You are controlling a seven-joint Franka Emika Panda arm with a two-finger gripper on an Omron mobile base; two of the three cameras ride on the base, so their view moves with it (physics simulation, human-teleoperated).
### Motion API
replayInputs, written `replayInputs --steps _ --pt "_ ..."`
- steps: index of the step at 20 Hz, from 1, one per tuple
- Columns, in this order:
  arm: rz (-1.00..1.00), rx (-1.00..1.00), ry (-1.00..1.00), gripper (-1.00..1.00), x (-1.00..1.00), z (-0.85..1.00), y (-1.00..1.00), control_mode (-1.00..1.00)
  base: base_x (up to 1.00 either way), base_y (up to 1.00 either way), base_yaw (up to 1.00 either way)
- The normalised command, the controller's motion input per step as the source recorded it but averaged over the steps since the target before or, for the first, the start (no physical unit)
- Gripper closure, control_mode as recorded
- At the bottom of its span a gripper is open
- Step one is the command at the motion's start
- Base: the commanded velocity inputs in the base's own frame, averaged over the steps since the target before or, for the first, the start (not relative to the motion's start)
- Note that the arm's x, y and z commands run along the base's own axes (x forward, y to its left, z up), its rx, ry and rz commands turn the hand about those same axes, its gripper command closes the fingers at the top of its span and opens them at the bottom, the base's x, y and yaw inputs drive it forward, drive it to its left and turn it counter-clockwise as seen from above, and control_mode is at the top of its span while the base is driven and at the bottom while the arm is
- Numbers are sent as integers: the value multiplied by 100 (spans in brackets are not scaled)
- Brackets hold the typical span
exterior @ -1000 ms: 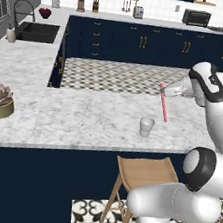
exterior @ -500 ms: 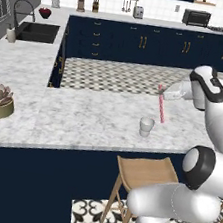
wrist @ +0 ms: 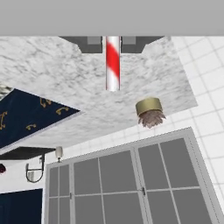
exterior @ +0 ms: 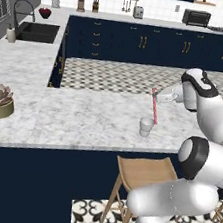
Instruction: Take a straw from the drawer in front and place it inside the glass cup on the dining counter.
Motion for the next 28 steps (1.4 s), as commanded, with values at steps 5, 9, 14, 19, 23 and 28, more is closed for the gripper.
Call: replayInputs --steps 5,9,14,19,23,28 --pt "2 0 0 100 40 -27 0 -100 0 0 0" --pt "2 0 -3 100 38 -6 0 -100 0 0 0" --pt "2 0 -4 100 23 -10 0 -100 0 0 0" --pt "1 0 -1 100 2 -22 -1 -100 0 0 0" --pt "1 0 -5 100 7 -9 -4 -100 0 0 0" --pt "1 0 -5 100 8 -9 -5 -100 0 0 0"
